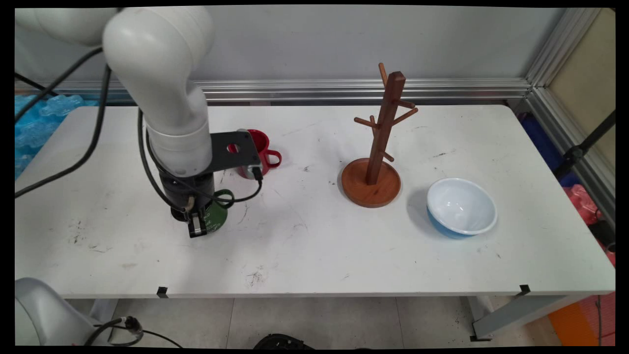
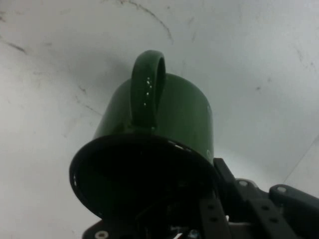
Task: Place the picked object on the table
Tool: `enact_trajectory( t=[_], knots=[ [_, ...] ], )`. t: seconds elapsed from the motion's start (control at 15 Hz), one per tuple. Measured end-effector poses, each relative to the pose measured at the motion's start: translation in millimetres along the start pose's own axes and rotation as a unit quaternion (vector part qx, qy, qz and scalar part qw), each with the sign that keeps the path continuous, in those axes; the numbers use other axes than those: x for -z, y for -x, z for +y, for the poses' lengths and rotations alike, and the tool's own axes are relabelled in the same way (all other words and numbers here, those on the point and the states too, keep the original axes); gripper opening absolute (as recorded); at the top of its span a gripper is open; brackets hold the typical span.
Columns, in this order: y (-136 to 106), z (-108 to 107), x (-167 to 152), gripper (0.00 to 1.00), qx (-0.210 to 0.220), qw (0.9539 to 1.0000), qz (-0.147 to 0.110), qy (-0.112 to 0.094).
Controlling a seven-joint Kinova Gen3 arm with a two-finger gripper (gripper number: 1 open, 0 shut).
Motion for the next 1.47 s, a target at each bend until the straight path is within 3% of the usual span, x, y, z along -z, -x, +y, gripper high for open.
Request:
enact_trajectory(
  t=[0.8, 1.47],
  knots=[
    [-28, 3, -23, 0.0, 0.017, 0.9993, -0.032, 0.003],
    [-34, 1, -32, 0.0, 0.035, 0.9982, -0.048, -0.001]
  ],
)
